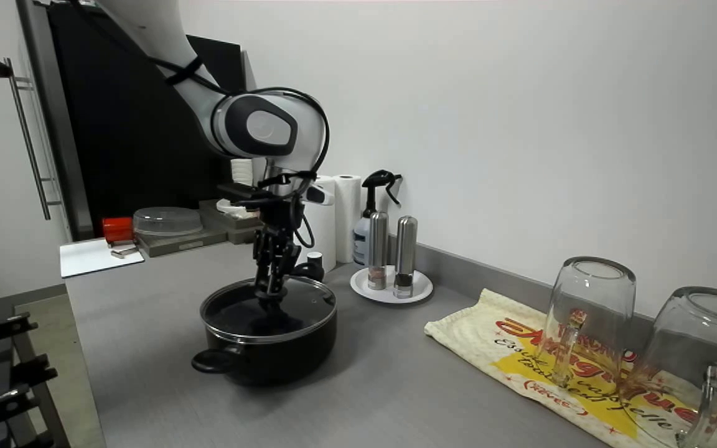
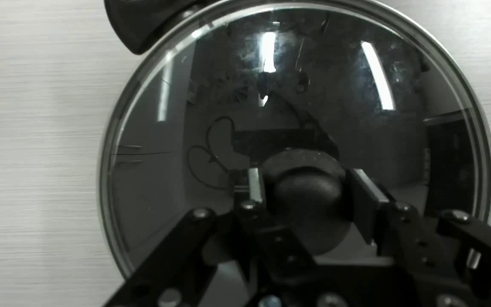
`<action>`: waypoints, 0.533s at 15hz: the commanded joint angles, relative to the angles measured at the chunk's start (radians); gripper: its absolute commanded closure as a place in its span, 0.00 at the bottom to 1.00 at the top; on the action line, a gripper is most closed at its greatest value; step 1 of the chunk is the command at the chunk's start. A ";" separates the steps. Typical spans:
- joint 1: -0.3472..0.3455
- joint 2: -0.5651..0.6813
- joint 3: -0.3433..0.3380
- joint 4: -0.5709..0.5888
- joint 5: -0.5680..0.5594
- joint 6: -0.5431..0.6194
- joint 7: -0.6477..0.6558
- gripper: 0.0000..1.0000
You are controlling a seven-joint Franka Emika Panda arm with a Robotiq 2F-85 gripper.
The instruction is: Put the lid on the pot
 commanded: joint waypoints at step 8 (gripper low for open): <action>0.005 -0.023 -0.006 -0.018 0.013 0.031 0.023 0.75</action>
